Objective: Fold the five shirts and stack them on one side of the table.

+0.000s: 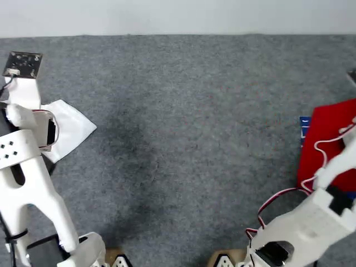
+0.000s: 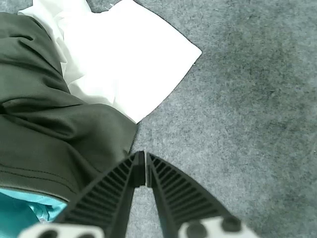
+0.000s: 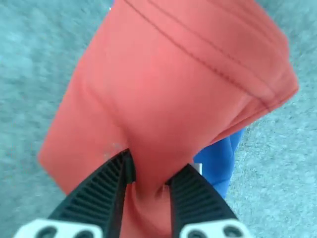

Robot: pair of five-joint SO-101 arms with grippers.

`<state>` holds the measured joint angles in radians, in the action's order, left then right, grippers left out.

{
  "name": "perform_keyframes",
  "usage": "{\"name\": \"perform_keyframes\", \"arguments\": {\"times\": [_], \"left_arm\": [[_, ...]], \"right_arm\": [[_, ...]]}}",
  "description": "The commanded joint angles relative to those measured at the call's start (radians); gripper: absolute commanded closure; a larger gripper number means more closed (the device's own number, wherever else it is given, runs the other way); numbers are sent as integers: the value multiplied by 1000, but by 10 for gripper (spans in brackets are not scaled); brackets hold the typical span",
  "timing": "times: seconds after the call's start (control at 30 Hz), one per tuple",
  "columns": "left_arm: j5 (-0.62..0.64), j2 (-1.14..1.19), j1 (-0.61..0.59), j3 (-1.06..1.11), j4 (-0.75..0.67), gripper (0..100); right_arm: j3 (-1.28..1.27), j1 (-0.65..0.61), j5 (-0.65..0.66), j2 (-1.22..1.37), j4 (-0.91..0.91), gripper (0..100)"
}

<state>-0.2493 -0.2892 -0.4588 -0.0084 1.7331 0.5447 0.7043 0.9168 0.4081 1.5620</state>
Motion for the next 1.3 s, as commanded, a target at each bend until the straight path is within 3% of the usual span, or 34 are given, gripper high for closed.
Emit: {"name": "perform_keyframes", "arguments": {"times": [0.0, 0.17, 0.27, 0.5, 0.63, 0.7, 0.77, 0.97, 1.27], "left_arm": [[-12, -40, 6, -8, 21, 987], [-12, -40, 6, -8, 21, 987], [-12, -40, 6, -8, 21, 987], [-11, -40, 6, -8, 21, 987], [-9, -40, 6, -8, 21, 987], [-8, -40, 6, -8, 21, 987], [-8, -41, 6, -8, 21, 987], [-9, -117, 18, -5, 21, 987], [-8, -175, 32, -2, 21, 987]], "right_arm": [[14, 41, 35, 27, -62, 976], [25, 59, -28, 50, -120, 764], [114, 59, -104, 12, -104, 726], [186, 36, -115, -41, 79, 739], [187, 2, -110, 15, 94, 920], [189, -19, -114, 50, 59, 995], [189, -31, -115, 74, 21, 948], [184, -102, -115, 151, -228, 987], [189, -82, -107, 424, -549, 990]]}}
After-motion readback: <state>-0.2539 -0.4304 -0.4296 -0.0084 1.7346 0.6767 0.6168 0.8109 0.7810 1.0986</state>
